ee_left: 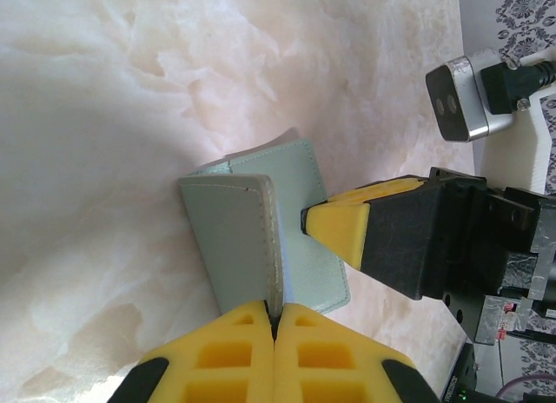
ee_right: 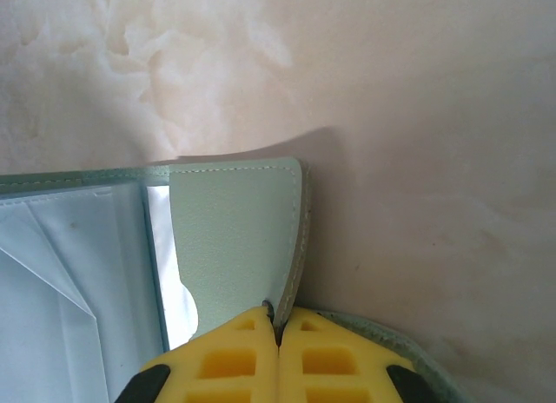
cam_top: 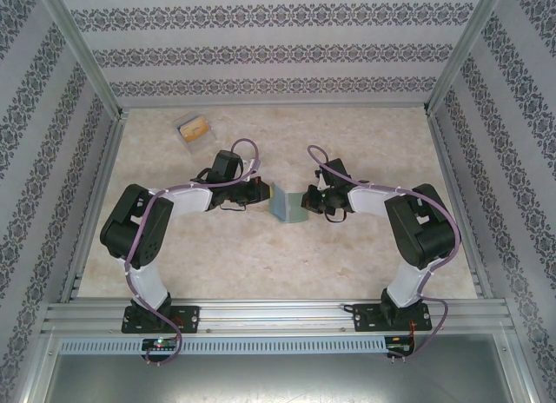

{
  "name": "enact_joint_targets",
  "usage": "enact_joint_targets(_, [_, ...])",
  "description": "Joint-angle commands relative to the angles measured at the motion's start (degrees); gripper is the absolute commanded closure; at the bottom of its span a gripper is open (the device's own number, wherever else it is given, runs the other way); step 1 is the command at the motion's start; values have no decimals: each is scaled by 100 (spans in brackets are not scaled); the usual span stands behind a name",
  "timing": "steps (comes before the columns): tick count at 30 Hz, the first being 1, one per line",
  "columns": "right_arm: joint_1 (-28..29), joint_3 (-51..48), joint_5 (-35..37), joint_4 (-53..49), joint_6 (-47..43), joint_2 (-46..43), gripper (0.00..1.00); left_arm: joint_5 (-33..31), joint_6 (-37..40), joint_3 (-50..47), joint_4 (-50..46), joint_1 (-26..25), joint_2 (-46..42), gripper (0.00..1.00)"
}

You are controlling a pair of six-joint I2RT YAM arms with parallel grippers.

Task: Put the credit cards into the card holder
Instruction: Flip over the card slot in the card holder.

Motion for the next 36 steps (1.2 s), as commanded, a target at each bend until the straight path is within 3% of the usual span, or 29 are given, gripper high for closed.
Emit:
enact_joint_targets(1, [94, 82, -123, -46, 71, 89, 100, -11, 162, 67, -59, -69, -36, 100])
enact_joint_targets(4, [104, 120, -89, -98, 74, 179, 82, -108, 250, 208, -366, -74, 35, 100])
enact_joint_targets(11, [84, -12, 104, -219, 32, -627, 62, -351, 187, 259, -781, -77, -84, 100])
enact_joint_targets(16, [184, 15, 409, -700, -307, -1315, 57, -501, 92, 311, -1042, -77, -207, 100])
enact_joint_targets(21, [745, 171, 873, -929, -550, -1536, 53, -460, -79, 364, -1242, -77, -246, 100])
enact_joint_targets(25, [1194, 72, 1124, -451, -692, -1553, 52, -494, -108, 338, -1353, -86, -353, 100])
enact_joint_targets(31, [1482, 244, 564, 102, -590, -787, 45, -397, -251, 318, -1307, -77, -427, 100])
enact_joint_targets(36, [1314, -32, -25, 1016, 49, -466, 42, -212, -387, 273, -1145, -90, -460, 100])
